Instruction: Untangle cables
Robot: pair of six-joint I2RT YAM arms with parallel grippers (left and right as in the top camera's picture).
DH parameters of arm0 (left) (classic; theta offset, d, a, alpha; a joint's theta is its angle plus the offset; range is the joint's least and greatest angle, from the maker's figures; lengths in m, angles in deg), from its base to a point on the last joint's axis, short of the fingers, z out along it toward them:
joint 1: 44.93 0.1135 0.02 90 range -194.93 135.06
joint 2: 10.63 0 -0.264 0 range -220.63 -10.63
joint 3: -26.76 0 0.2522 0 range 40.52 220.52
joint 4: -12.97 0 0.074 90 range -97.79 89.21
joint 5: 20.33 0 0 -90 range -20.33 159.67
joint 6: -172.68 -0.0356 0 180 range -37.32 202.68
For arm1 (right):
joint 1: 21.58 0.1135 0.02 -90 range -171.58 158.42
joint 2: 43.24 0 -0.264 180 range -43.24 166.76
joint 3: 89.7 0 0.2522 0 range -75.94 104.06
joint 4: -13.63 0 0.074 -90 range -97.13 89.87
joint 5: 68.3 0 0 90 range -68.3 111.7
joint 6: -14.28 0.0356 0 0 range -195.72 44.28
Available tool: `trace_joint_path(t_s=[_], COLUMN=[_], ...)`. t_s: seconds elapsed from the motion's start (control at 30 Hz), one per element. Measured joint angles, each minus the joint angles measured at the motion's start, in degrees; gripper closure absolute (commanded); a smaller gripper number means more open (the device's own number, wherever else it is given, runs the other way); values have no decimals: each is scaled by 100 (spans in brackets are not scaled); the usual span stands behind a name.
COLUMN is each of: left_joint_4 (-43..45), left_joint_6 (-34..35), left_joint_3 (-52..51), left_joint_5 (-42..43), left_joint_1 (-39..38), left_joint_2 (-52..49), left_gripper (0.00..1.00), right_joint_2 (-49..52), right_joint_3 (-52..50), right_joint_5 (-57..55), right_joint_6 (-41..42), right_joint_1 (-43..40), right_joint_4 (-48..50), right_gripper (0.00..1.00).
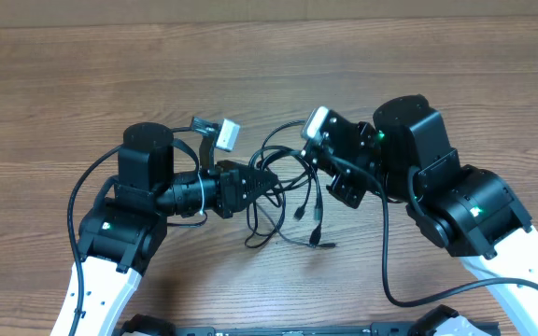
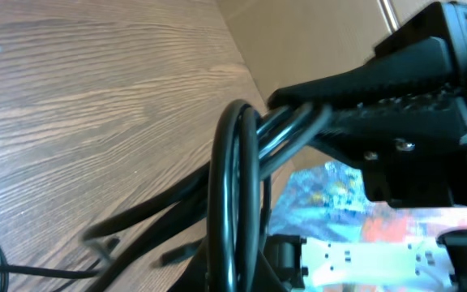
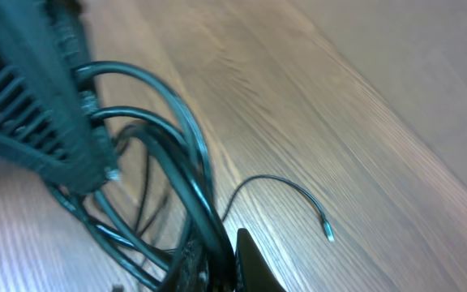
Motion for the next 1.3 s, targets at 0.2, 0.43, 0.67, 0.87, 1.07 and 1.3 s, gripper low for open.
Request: trace_joint_path(t_s=[0.2, 0.43, 0.67, 0.87, 1.07, 1.3], left_joint_4=[0, 125, 363, 7, 24, 258], left_joint_6=[348, 433, 1121, 3053, 4496, 2914], left_joint_3=[0, 0, 0, -2, -9, -9], left_joint_5=[-181, -201, -529, -1711, -2691, -2260], left_joint_1=[-11, -48, -46, 149, 264, 264], left_joint_2=[0, -13, -46, -42, -42, -42], left_gripper=[96, 96, 96, 96, 96, 96], right_joint_2=[0, 0, 0, -2, -4, -4], right_joint_3=[0, 0, 17, 22, 22, 22], right_joint_5=[-852, -1862, -2280, -2959, -3001, -2894], right_joint_6=[1060, 2420, 3663, 4363, 4795, 4566], right_joint_1=[70, 146, 149, -17, -55, -55], right_joint_4=[50, -282, -750, -1088, -837, -807], right_gripper=[96, 96, 96, 96, 96, 16])
